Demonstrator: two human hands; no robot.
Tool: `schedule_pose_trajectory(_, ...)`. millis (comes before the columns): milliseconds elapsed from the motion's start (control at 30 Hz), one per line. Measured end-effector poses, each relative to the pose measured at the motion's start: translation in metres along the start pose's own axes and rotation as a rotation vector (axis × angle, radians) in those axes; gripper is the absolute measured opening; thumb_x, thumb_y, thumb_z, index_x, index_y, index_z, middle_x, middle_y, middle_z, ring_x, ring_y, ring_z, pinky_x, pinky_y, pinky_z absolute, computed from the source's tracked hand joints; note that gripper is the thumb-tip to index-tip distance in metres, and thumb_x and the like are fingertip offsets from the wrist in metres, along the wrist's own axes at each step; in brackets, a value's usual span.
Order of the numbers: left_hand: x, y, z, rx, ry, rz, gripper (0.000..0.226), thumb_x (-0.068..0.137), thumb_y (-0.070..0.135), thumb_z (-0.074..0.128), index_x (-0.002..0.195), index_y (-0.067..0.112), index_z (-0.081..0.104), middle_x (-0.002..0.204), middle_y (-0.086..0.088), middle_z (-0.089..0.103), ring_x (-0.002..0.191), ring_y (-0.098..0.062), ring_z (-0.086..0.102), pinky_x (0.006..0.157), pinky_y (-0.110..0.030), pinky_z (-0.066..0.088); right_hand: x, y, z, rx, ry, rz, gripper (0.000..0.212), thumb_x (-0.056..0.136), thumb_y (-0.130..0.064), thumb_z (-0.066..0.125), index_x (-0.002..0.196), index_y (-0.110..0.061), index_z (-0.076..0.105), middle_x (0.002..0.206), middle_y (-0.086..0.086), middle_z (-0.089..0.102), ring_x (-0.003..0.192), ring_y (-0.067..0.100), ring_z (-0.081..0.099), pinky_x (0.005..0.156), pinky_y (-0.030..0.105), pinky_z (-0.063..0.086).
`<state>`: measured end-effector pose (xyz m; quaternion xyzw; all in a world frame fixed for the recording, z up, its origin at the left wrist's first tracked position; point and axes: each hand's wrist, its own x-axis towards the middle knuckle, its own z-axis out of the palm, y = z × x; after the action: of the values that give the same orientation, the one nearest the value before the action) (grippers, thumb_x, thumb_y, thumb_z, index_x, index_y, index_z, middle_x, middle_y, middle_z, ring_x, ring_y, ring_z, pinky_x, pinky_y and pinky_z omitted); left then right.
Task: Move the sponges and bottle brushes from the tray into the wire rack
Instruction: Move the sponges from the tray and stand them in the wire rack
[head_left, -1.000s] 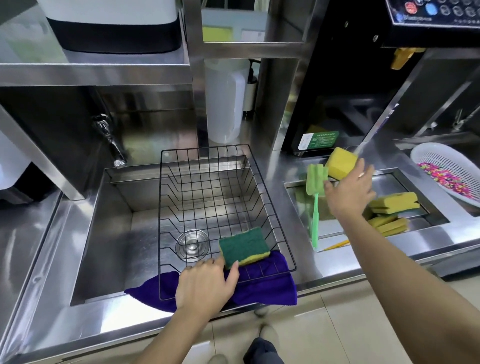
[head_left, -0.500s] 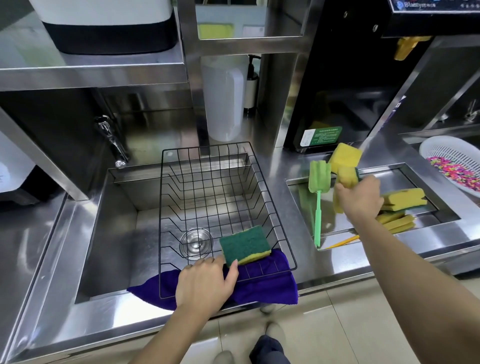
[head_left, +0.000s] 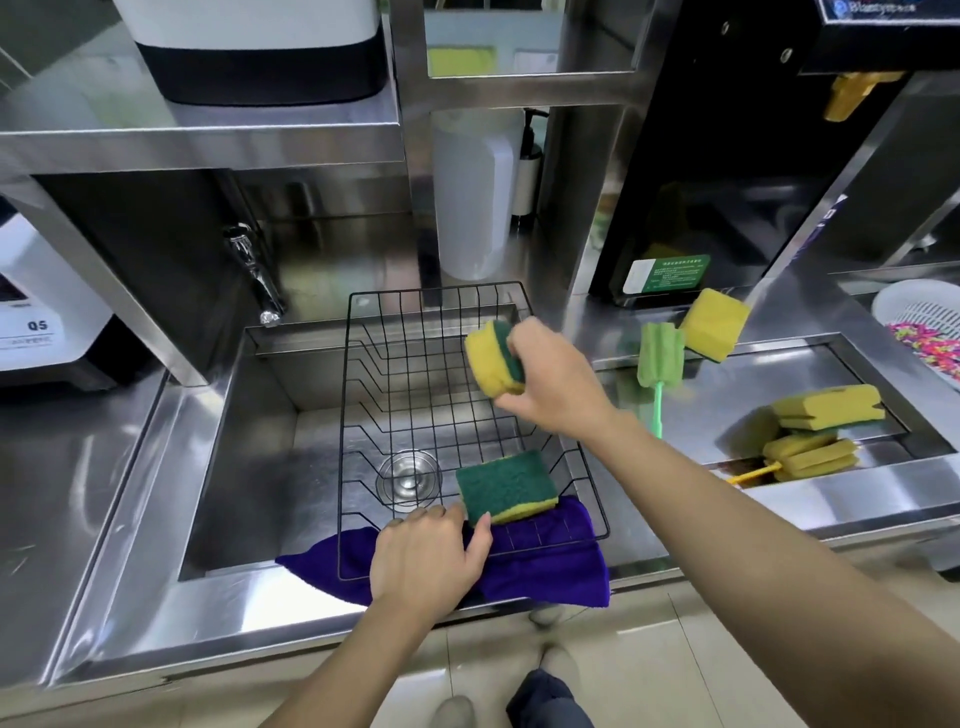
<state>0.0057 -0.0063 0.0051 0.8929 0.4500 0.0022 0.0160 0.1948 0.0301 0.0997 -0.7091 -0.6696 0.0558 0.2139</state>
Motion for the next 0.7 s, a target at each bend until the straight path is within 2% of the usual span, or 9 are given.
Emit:
schedule_pose_trajectory(133,0.0,0.0,-0.001,0.022,-0.003,0.005,0.05,0.096,0.053,0.019,0.1,0.022,0.057,0.093,0.004,0.064,0.086,-0.015,0.057,0.06,-0.03,0.031,0.003,-0.017,0.039,-0.189,-0.203,-0.191,0.035,0.076,-0.022,0.07,0.1,-0.008,0.049,0.098,0.009,0.052,0.087,0.027,0.051,0.071,0.031,0.03)
schedule_pose_trajectory(300,0.0,0.0,-0.004,-0.012,0.036,0.008,0.048,0.096,0.053,0.021,0.099,0.021,0.058,0.093,0.002,0.064,0.086,-0.017,0.057,0.061,-0.031,0.029,0.003,-0.008,0.073,-0.275,-0.379,-0.114,0.05,0.078,-0.028,0.071,0.116,-0.009,0.045,0.118,0.01,0.054,0.11,0.03,0.053,0.089,0.039,0.041)
schedule_pose_trajectory(367,0.001,0.0,-0.005,-0.054,0.059,0.009,0.048,0.096,0.051,0.024,0.09,0.019,0.059,0.083,0.0,0.064,0.078,-0.019,0.059,0.058,-0.03,0.029,0.005,-0.005,0.077,-0.213,-0.455,-0.062,0.055,0.077,-0.036,0.072,0.117,-0.008,0.045,0.12,0.011,0.054,0.112,0.029,0.051,0.093,0.039,0.041)
schedule_pose_trajectory(433,0.0,-0.001,-0.006,-0.088,0.048,0.016,0.05,0.09,0.049,0.029,0.071,0.017,0.061,0.063,-0.001,0.062,0.058,-0.021,0.059,0.05,-0.028,0.027,0.009,-0.003,0.076,-0.092,-0.57,-0.018,0.056,0.078,-0.038,0.072,0.118,-0.009,0.048,0.121,0.01,0.053,0.114,0.027,0.049,0.095,0.038,0.039)
schedule_pose_trajectory(500,0.002,-0.001,0.0,-0.084,0.075,0.013,0.051,0.085,0.049,0.03,0.059,0.016,0.059,0.051,-0.001,0.057,0.047,-0.021,0.054,0.045,-0.026,0.024,0.016,-0.001,0.073,-0.124,-0.637,-0.047,0.044,0.081,-0.03,0.069,0.119,-0.016,0.052,0.124,0.008,0.048,0.119,0.026,0.042,0.099,0.04,0.032)
schedule_pose_trajectory(600,0.003,-0.002,0.005,-0.104,0.115,0.008,0.05,0.084,0.05,0.031,0.057,0.016,0.057,0.049,-0.001,0.056,0.044,-0.022,0.053,0.044,-0.026,0.026,0.022,0.006,0.067,-0.114,-0.691,0.022,0.038,0.076,-0.009,0.062,0.111,-0.023,0.054,0.124,0.008,0.042,0.121,0.027,0.035,0.102,0.044,0.023)
schedule_pose_trajectory(700,0.003,-0.003,0.008,-0.111,0.116,0.009,0.05,0.085,0.05,0.031,0.058,0.016,0.057,0.049,-0.001,0.055,0.044,-0.022,0.052,0.043,-0.026,0.028,0.023,0.01,0.066,-0.052,-0.823,0.123,0.037,0.075,-0.007,0.062,0.103,-0.023,0.044,0.107,0.005,0.042,0.104,0.027,0.041,0.1,0.045,0.025)
